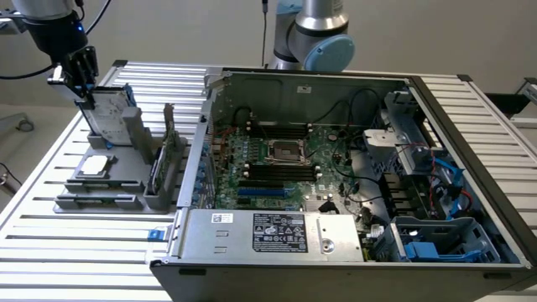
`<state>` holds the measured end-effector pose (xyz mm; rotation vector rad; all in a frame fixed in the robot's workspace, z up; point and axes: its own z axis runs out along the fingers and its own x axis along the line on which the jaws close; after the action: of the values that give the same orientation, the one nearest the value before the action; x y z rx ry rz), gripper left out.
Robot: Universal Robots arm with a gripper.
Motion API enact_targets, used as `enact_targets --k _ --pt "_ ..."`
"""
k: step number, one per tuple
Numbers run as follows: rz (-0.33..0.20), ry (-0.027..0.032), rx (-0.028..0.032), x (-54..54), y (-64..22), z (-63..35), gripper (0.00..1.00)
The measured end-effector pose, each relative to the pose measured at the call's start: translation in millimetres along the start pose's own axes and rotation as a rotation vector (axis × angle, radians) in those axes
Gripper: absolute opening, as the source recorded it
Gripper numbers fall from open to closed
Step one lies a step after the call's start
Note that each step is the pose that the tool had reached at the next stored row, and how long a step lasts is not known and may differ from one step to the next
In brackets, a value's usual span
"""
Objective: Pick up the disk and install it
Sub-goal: 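Pick up the disk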
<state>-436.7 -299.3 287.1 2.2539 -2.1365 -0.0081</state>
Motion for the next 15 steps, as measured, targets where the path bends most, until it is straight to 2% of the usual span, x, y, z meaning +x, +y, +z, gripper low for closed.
enact_targets --k 15 --pt "0.018 -0.0006 0.0005 0.8 1.2 0.1 0.33"
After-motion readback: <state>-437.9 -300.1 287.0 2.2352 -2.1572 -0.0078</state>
